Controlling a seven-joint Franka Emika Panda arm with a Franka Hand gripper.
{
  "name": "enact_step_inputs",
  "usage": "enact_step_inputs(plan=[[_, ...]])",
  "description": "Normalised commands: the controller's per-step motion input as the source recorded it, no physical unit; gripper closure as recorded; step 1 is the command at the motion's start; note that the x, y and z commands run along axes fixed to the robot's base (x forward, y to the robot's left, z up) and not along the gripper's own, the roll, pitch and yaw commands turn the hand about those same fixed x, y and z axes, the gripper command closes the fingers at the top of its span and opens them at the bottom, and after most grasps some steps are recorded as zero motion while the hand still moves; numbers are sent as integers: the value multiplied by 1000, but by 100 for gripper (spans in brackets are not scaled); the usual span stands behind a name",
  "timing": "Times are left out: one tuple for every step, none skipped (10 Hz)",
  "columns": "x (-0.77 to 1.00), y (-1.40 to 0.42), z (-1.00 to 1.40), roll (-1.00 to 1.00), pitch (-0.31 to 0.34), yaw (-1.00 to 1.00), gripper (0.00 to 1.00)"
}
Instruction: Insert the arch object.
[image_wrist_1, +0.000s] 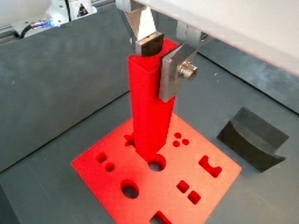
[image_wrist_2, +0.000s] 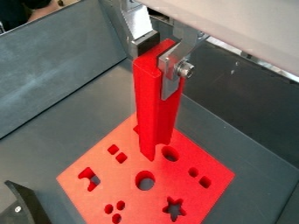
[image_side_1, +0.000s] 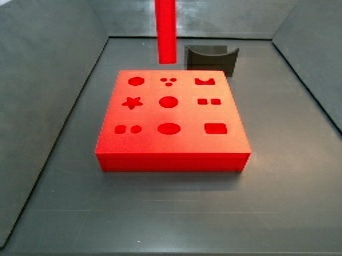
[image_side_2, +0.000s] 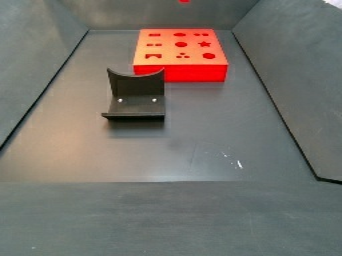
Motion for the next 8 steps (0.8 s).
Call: enact_step_inputs(plan=[[143, 143, 0, -56, 50, 0, 100], [646, 369, -20, -91, 169, -291, 100], [629, 294, -23, -79, 87, -511, 100], [571, 294, -66, -59, 50, -597, 100], [537, 294, -106, -40, 33, -640, 100], [503, 291, -146, -19, 27, -671, 100], [463, 289, -189, 0, 26, -700, 100], [449, 289, -194, 0, 24, -709, 100]])
